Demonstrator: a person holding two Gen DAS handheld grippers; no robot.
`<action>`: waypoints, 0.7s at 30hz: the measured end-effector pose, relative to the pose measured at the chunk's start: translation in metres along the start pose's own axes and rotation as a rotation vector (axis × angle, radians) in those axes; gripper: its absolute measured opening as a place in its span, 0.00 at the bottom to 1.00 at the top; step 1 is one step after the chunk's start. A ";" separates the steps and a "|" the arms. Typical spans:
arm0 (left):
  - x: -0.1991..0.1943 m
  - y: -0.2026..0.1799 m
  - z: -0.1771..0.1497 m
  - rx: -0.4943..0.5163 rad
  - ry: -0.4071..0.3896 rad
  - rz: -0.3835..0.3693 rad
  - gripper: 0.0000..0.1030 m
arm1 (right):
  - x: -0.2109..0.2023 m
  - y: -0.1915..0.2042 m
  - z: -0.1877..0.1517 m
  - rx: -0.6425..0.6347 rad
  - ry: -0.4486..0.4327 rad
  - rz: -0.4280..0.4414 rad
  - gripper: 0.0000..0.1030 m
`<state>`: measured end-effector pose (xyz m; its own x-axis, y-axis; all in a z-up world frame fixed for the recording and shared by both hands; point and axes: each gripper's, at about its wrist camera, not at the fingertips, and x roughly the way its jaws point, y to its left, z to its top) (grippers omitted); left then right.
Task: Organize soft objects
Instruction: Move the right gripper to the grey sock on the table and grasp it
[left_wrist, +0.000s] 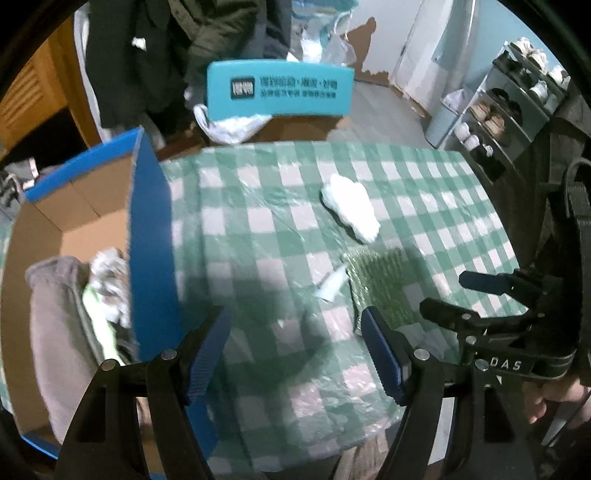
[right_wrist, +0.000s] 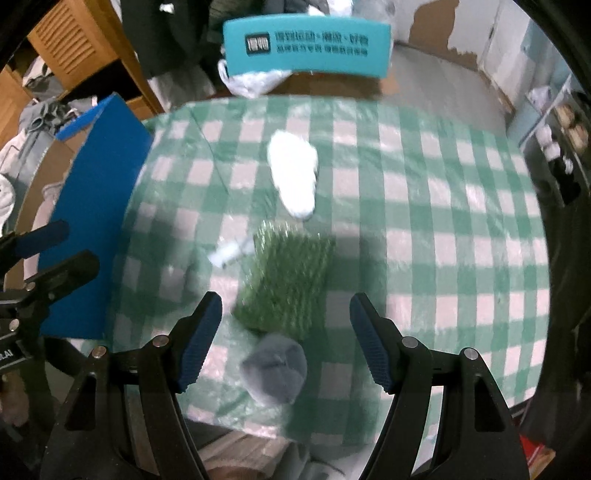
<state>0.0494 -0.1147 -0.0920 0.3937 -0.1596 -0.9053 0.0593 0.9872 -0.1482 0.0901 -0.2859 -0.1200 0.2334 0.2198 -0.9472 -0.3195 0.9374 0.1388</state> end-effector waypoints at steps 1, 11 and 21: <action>0.002 -0.001 -0.002 0.000 0.006 0.000 0.73 | 0.002 -0.002 -0.002 0.003 0.008 0.003 0.69; 0.023 -0.012 -0.020 0.012 0.087 0.009 0.73 | 0.022 -0.007 -0.026 -0.009 0.085 0.031 0.69; 0.038 -0.019 -0.025 0.051 0.134 0.038 0.73 | 0.052 -0.002 -0.038 -0.038 0.171 0.037 0.69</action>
<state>0.0400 -0.1394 -0.1337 0.2710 -0.1178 -0.9553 0.0943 0.9910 -0.0954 0.0678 -0.2871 -0.1810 0.0622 0.2017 -0.9775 -0.3601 0.9180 0.1665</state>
